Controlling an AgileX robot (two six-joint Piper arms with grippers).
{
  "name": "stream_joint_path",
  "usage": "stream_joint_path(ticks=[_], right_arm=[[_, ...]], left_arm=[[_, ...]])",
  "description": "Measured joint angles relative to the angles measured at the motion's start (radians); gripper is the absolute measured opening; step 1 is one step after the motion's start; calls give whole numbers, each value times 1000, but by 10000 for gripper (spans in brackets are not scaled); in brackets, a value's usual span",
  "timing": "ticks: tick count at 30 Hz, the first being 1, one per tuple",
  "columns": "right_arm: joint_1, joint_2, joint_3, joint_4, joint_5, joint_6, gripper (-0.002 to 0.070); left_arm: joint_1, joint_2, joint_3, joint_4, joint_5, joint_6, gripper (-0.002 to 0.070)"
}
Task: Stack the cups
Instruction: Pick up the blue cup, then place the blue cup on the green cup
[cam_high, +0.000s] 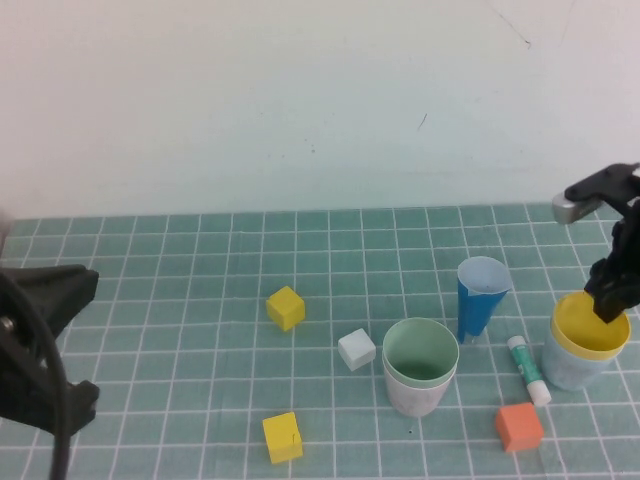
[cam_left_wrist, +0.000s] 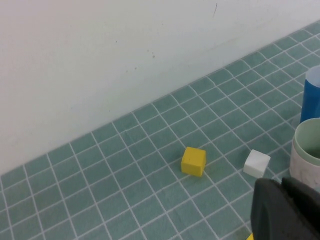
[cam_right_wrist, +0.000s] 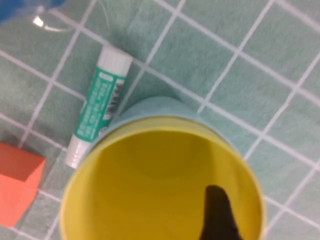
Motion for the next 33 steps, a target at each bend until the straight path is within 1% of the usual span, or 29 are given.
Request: stream_joint_path(ticks=[4, 7, 8, 11, 12, 14, 15, 20, 25, 29, 31, 33], right_arm=[[-21, 72, 0, 59, 11, -14, 382], [-23, 104, 0, 107, 14, -37, 341], [-23, 109, 0, 125, 16, -46, 317], [-23, 122, 0, 162, 15, -76, 195], [-23, 124, 0, 166, 15, -80, 121], [-23, 127, -3, 168, 13, -84, 55], [-23, 128, -8, 168, 23, -86, 41], [-23, 128, -108, 138, 117, -71, 34], [-11, 124, -279, 124, 263, -60, 33], [50, 82, -389, 153, 285, -71, 33], [99, 48, -409, 215, 289, -108, 33], [174, 24, -418, 247, 296, -146, 33]], left_arm=[[0, 0, 47, -13, -41, 0, -1], [0, 0, 113, -34, -128, 0, -1], [0, 0, 136, -39, -167, 0, -1], [0, 0, 191, -57, -270, 0, -1], [0, 0, 203, -66, -294, 0, -1], [0, 0, 217, -80, -321, 0, -1], [0, 0, 222, -93, -331, 0, -1], [0, 26, 230, -198, -344, -1, -1], [0, 93, 230, -234, -338, -1, -1], [0, 129, 230, -266, -345, -1, -1], [0, 137, 230, -271, -366, -1, -1], [0, 138, 230, -271, -402, -1, -1]])
